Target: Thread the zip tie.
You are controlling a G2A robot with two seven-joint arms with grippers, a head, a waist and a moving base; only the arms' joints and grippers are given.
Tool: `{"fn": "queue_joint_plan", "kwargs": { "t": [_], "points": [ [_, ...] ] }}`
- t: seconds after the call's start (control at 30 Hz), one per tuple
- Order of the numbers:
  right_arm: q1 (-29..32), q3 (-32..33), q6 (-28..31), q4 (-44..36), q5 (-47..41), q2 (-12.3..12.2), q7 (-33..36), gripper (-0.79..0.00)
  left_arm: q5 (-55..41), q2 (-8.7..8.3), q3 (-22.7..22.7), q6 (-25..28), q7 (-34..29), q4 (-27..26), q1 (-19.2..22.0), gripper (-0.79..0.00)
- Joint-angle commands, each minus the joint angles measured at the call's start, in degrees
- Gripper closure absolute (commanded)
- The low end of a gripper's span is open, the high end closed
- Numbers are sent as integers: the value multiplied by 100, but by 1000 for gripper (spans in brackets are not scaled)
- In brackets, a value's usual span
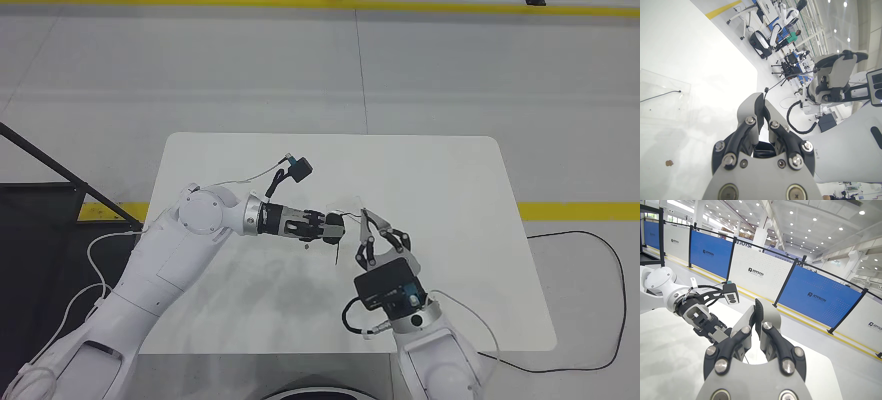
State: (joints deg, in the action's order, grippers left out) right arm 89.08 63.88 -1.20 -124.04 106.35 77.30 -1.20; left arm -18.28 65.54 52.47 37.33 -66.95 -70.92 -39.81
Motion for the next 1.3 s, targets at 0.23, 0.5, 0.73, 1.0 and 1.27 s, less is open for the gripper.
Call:
{"fn": "queue_joint_plan", "kwargs": {
  "t": [0.23,0.5,0.73,1.0,1.27],
  "points": [
    [16,4,-8,-3,-6,1,-12,0,0,0,0,0,0,0,0,0],
    [-37,-18,54,41,31,5,80,0,0,0,0,0,0,0,0,0],
    [-84,-50,147,60,152,4,197,0,0,0,0,0,0,0,0,0],
    [-89,-60,465,54,325,-24,148,0,0,0,0,0,0,0,0,0],
    [-42,16,954,24,363,-78,-52,0,0,0,0,0,0,0,0,0]
  ]
}}
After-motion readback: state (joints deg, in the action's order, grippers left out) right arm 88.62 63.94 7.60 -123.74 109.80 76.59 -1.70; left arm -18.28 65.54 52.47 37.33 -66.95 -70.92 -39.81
